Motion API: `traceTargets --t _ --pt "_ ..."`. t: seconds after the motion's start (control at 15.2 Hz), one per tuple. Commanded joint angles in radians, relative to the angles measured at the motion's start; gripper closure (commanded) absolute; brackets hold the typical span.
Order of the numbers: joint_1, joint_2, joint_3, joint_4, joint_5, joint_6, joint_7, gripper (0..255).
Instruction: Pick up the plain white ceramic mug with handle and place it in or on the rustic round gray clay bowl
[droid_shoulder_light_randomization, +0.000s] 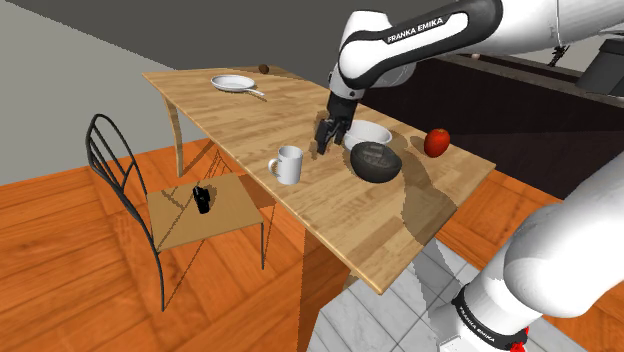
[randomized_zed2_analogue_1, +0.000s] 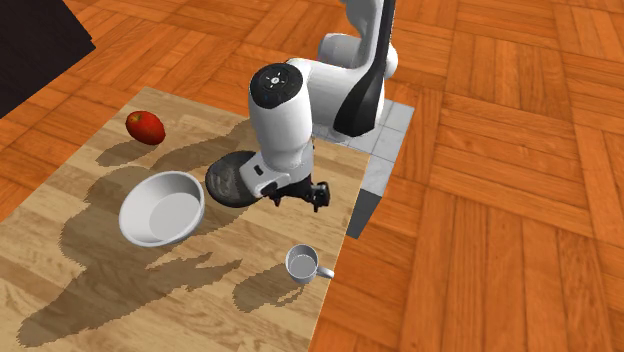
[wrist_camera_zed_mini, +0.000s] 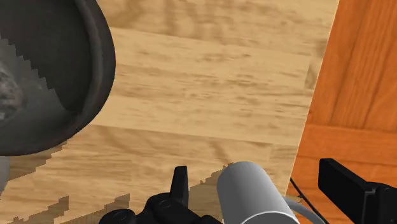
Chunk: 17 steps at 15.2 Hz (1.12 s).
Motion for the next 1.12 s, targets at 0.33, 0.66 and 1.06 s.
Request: traceTargets --t 0.33,0.66,1.06 --pt "0.012 0.242 0.011 0.173 0.006 0.147 -0.041 0" --pt "0.017 0.331 0.016 0.232 0.006 0.200 -0.051 0" --pt "0.019 0.382 0.017 0.223 0.006 0.260 -0.051 0"
